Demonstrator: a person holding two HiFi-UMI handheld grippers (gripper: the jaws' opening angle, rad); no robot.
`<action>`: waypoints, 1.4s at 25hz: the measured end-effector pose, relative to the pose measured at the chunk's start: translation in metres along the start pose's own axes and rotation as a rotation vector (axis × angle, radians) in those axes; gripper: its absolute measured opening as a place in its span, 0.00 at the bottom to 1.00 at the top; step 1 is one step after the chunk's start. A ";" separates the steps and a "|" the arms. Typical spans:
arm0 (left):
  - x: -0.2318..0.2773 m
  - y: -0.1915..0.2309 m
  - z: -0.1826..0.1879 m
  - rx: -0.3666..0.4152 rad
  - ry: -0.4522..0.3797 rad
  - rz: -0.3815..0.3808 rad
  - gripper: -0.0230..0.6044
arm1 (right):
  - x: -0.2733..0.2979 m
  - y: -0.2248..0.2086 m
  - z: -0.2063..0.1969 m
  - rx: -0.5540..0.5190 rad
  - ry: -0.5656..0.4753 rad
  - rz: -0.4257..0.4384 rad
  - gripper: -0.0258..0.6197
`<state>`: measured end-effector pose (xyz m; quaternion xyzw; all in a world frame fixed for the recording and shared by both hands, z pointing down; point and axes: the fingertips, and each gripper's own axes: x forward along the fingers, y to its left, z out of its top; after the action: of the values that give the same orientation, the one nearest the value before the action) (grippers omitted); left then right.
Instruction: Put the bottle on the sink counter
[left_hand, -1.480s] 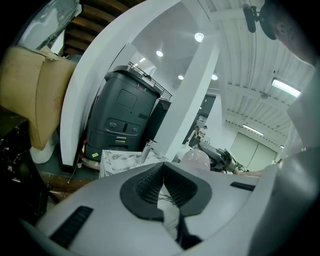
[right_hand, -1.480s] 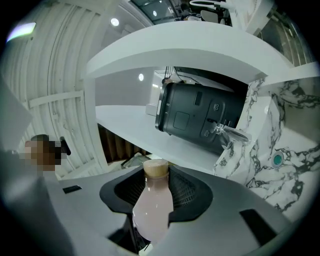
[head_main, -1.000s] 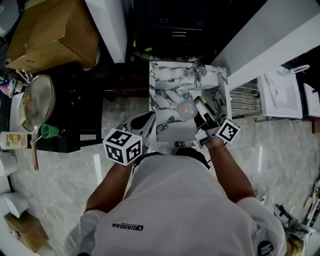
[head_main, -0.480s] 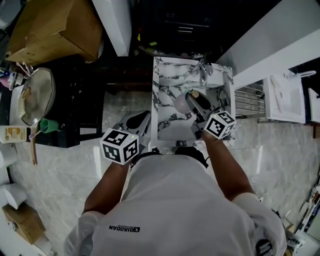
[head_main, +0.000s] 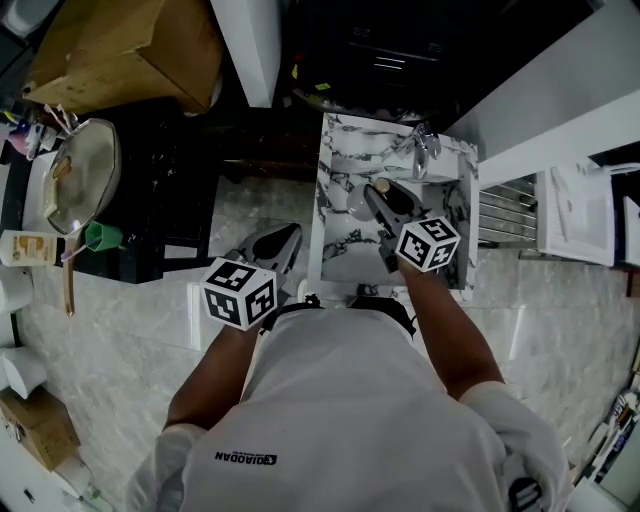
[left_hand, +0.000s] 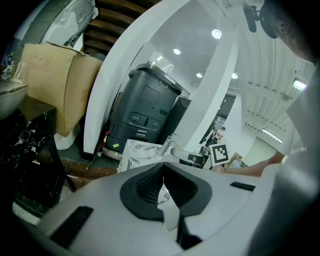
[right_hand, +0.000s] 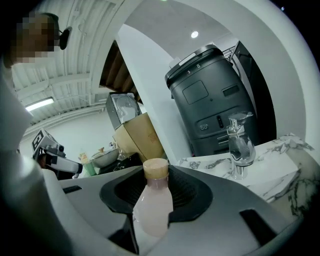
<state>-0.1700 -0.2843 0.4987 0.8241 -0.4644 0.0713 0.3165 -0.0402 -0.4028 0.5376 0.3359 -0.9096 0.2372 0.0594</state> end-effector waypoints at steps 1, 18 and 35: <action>0.000 0.003 -0.001 -0.004 -0.001 0.008 0.06 | 0.003 -0.002 -0.002 -0.001 0.006 -0.001 0.30; 0.000 0.038 -0.017 -0.063 0.022 0.072 0.06 | 0.051 -0.032 -0.023 -0.036 0.083 -0.061 0.30; -0.007 0.047 -0.019 -0.080 0.025 0.099 0.06 | 0.084 -0.058 -0.021 -0.071 0.113 -0.108 0.30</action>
<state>-0.2088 -0.2851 0.5323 0.7858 -0.5031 0.0787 0.3510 -0.0688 -0.4808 0.6015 0.3681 -0.8933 0.2195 0.1352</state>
